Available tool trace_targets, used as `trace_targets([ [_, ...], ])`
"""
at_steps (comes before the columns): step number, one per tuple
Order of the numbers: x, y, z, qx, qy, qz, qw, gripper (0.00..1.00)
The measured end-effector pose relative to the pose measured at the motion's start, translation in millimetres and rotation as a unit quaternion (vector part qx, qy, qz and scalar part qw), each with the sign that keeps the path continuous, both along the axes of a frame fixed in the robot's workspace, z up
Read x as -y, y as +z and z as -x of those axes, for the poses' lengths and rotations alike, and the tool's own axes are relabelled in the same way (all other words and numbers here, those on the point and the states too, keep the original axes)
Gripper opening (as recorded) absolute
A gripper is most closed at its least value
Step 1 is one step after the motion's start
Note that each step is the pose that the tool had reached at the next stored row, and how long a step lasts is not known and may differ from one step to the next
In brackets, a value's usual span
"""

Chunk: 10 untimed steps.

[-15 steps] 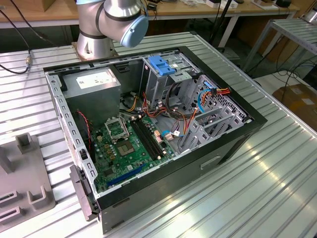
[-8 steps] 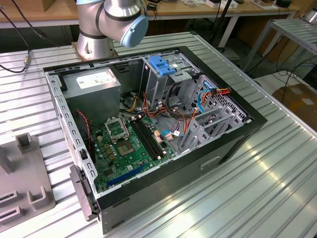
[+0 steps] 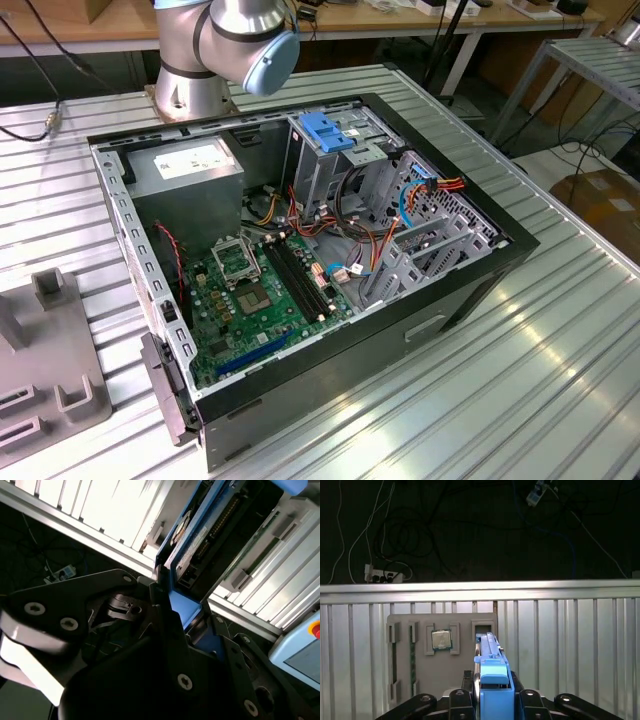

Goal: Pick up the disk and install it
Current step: 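Pick up the disk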

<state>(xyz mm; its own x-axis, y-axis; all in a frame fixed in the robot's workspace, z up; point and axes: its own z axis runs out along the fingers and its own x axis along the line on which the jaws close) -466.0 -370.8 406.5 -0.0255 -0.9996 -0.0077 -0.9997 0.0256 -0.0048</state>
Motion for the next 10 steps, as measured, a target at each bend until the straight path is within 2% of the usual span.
trace_targets([
  [4, 0.0, 7.5, 0.0, 0.0, 0.0, 0.0, 1.0, 0.37],
  [10, 0.0, 22.6, 0.0, 0.0, 0.0, 0.0, 1.0, 0.37],
])
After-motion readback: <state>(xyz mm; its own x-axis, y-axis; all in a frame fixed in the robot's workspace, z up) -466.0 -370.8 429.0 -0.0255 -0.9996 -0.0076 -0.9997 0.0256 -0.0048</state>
